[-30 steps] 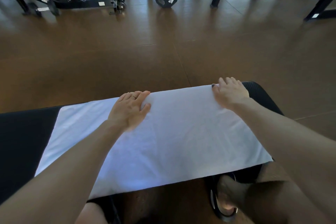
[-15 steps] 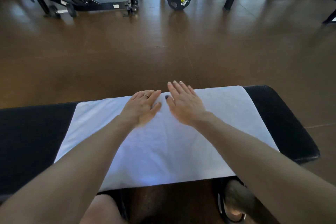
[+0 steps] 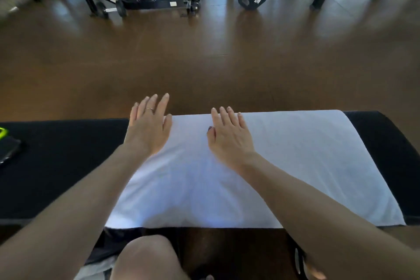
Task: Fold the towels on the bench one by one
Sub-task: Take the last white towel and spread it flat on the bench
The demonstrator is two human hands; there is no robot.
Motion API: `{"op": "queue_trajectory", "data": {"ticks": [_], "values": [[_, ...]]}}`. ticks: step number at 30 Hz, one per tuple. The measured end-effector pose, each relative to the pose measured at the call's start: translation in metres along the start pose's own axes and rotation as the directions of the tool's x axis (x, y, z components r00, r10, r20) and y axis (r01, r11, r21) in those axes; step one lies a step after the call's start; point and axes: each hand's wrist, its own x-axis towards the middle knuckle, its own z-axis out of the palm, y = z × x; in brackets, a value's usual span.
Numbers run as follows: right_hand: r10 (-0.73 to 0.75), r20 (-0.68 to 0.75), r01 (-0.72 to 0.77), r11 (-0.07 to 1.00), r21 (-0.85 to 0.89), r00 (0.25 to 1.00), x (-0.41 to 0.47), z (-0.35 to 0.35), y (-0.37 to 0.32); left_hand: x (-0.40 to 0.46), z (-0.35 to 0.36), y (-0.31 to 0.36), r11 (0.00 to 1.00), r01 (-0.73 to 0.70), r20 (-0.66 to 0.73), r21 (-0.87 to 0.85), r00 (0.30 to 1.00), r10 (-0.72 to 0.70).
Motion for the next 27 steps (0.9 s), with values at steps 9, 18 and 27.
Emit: {"op": "queue_trajectory", "data": {"ticks": [9, 18, 27], "values": [[-0.104, 0.119, 0.112, 0.992, -0.064, 0.987, 0.001, 0.016, -0.022, -0.010, 0.013, -0.026, 1.000, 0.008, 0.253, -0.017, 0.967, -0.004], [-0.083, 0.153, 0.096, 0.992, -0.083, 0.985, 0.007, 0.015, -0.025, -0.046, 0.008, -0.028, 0.998, -0.045, 0.254, -0.034, 0.966, 0.053], [-0.141, 0.111, 0.144, 0.989, -0.018, 0.984, 0.004, 0.009, -0.031, -0.032, 0.004, -0.038, 0.998, -0.021, 0.285, -0.050, 0.958, 0.035]]}}
